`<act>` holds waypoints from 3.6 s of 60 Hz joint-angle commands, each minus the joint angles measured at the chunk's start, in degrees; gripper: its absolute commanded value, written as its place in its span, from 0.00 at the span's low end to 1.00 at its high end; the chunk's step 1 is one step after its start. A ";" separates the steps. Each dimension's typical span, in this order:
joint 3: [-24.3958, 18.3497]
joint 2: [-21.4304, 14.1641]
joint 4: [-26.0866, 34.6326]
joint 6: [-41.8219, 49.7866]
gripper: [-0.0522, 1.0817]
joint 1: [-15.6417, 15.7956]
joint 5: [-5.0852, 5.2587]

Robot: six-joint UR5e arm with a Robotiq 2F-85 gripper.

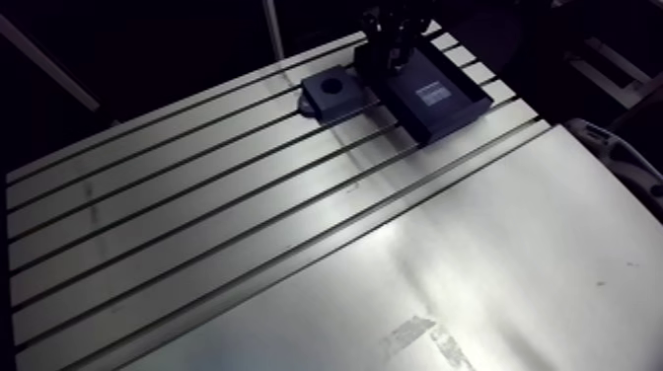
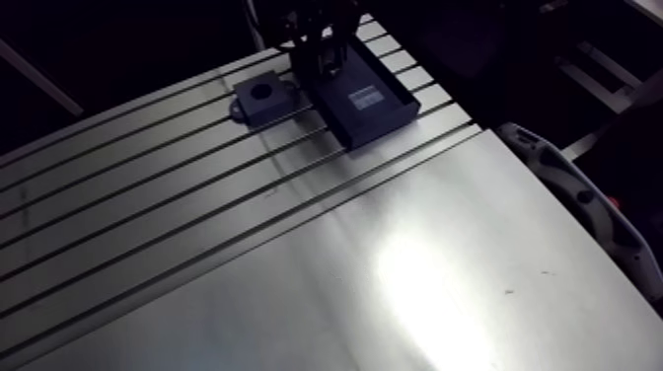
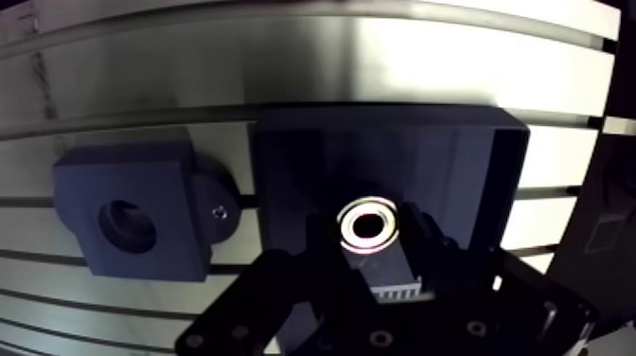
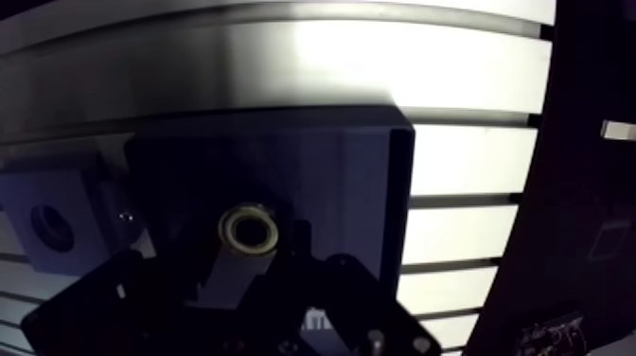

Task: Pick up the bearing and press it into the housing until flush.

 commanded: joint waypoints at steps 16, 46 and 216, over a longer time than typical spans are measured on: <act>0.30 -3.80 1.91 0.06 0.68 0.00 0.08; 3.20 -10.19 5.93 4.87 0.71 5.28 0.78; 6.92 -4.92 -2.62 5.52 0.73 9.85 0.25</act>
